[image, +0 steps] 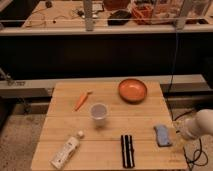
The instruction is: Place the white sponge in the ceramic bowl
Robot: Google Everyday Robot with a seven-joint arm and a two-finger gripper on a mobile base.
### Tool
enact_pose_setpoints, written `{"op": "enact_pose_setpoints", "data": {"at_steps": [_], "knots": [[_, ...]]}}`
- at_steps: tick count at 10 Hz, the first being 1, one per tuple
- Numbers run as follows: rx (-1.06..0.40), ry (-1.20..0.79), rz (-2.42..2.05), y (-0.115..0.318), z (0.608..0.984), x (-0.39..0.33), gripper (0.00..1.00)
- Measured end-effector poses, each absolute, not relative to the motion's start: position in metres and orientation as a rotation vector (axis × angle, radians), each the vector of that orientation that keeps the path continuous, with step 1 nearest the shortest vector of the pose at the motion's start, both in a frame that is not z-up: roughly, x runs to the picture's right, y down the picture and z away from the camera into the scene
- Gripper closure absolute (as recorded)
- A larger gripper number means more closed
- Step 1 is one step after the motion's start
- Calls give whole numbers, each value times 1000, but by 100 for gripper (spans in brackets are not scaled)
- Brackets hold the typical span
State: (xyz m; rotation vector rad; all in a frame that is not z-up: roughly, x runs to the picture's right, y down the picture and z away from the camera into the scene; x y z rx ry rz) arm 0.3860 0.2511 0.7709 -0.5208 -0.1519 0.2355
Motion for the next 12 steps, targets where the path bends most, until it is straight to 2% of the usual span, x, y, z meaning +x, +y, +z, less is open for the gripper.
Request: {"op": "enact_pose_setpoints", "data": {"at_steps": [6,12], "knots": [[-517,-333,-247,251,772,367,20],[-525,-404,-470,253,781,349,20]]}}
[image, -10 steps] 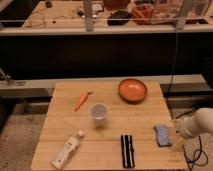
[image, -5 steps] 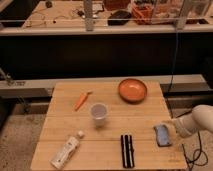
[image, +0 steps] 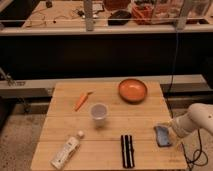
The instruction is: Place the white sponge in the ceramic bowl
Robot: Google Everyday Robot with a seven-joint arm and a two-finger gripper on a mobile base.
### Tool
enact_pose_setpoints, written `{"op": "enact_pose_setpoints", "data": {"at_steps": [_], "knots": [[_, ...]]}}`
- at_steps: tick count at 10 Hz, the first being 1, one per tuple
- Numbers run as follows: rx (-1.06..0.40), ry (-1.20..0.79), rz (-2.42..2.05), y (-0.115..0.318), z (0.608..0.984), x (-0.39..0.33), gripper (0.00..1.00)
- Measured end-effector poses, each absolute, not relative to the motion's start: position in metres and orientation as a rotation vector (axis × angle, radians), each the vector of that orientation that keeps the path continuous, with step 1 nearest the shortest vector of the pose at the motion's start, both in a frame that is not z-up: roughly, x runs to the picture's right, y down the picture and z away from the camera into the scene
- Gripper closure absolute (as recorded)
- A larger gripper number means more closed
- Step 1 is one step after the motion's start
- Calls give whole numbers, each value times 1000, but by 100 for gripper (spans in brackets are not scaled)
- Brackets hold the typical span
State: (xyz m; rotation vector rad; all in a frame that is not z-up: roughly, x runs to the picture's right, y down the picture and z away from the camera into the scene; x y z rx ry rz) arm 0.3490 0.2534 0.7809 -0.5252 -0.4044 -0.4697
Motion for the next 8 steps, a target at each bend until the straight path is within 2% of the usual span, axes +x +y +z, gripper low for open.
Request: {"op": "enact_pose_setpoints", "data": {"at_steps": [8], "knots": [[-600,-401,-699,259,789,362,20]]}}
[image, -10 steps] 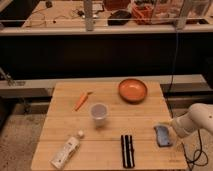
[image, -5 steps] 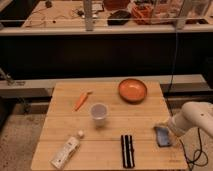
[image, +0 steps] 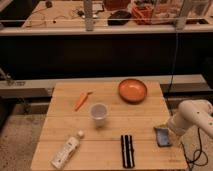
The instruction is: Place the white sponge in the ceramic bowl
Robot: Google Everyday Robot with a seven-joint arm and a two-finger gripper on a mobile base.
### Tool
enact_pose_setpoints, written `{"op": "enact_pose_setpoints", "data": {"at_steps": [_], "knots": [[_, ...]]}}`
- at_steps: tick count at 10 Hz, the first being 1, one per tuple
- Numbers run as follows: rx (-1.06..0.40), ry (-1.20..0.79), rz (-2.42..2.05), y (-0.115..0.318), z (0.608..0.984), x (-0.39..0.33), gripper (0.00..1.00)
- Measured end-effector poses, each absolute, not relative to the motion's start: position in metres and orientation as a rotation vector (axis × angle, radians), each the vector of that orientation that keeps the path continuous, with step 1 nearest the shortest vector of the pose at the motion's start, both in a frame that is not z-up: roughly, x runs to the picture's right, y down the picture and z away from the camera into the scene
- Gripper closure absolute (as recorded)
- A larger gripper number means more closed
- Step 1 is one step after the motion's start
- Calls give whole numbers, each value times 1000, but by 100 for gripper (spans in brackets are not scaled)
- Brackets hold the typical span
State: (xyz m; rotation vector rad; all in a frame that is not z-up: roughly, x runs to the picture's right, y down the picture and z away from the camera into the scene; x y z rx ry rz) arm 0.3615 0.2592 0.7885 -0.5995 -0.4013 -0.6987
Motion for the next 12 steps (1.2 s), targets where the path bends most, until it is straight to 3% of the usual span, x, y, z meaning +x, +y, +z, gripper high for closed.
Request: {"op": "enact_pose_setpoints", "data": {"at_steps": [12], "knots": [[-600,-435,-838,254,807,338,20]]}}
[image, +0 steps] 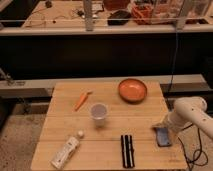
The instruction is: Place the white sponge in the ceramic bowl
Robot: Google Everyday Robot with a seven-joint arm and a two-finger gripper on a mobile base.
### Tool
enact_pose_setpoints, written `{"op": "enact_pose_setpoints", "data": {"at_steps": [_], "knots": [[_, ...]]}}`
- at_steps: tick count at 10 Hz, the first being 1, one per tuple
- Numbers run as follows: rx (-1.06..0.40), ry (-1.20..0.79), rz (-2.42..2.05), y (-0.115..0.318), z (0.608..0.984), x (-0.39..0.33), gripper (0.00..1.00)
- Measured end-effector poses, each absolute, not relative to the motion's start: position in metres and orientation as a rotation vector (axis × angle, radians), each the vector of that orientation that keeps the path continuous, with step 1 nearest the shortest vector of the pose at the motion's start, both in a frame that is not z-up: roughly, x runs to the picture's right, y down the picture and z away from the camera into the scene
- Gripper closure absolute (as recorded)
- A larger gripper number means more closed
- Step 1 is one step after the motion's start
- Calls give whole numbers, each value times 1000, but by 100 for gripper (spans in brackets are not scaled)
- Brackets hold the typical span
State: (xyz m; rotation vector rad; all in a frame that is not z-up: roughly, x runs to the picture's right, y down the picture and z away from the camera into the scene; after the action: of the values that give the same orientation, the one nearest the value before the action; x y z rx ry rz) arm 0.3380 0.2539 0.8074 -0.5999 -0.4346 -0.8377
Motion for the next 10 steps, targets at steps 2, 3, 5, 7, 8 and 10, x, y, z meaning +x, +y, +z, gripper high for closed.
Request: {"op": "enact_pose_setpoints", "data": {"at_steps": [2,3,5,7,8,10], "knots": [[-612,-430,-846,259,809,337,20],[-616,-431,-847,262,811,336,20],[-621,-432,-847,266,811,336,20],[-621,-428,-844,268,811,336,24],[-620,-425,-863,267,809,333,33],[-611,-423,-895,260,803,322,55]]}}
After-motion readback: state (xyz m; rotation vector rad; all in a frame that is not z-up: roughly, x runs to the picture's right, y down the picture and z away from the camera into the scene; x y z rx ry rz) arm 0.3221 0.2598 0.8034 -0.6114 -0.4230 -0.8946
